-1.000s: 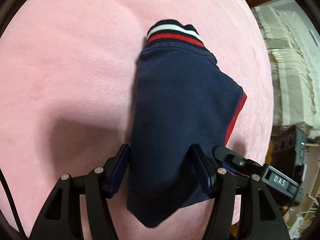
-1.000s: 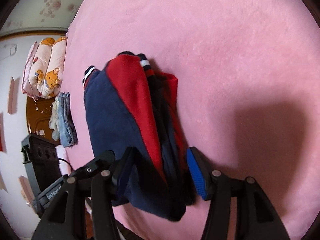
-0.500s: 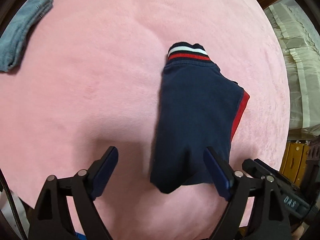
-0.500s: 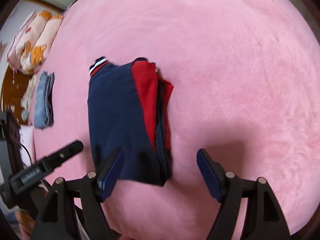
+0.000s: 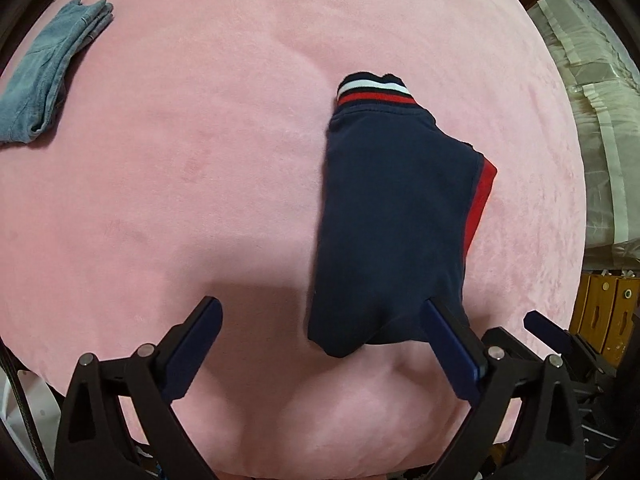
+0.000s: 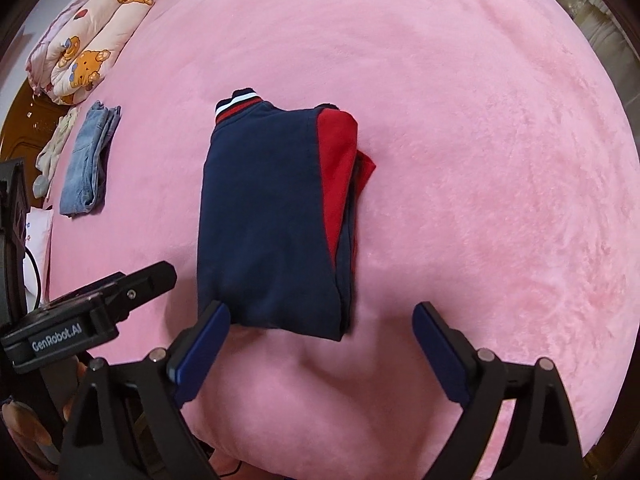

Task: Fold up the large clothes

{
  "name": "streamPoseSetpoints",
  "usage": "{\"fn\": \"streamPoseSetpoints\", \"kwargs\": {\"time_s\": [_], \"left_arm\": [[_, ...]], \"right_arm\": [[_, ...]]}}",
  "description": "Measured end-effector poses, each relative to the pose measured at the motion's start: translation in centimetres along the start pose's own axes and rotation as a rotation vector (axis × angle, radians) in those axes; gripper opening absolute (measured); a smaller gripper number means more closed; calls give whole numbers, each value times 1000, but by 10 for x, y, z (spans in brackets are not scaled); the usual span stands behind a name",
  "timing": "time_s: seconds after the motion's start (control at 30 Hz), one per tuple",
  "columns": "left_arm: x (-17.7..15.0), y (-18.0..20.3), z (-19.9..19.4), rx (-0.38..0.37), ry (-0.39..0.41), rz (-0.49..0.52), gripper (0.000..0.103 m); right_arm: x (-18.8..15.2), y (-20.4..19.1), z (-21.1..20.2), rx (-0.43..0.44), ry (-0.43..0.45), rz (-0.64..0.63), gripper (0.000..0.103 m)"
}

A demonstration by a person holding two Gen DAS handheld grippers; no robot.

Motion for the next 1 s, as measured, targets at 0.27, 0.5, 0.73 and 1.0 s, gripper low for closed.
{"fn": "streamPoseSetpoints", "kwargs": {"time_s": [0.27, 0.5, 0.73, 1.0], "left_arm": [[6, 2, 22, -73, 5, -8, 99], [13, -1, 62, -202, 21, -13, 98], [17, -2, 89, -311, 45, 3, 81], [22, 0, 98, -379, 38, -2, 57]], "right_arm": [[3, 22, 30, 127, -24, 136, 94], [10, 56, 75, 357, -13, 333, 94], [10, 69, 92, 474, 58, 395, 92], [6, 55, 104, 515, 57, 367, 45]]}}
Point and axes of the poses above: each gripper's, at about its wrist camera, not at the fingertips, and z roughly the way its jaws point, y to its right, x to its top, the point moved 5 cm from there along z, roughly the way its jaws point, and after that the axes turned 4 degrees about y, right-handed, at the moved point
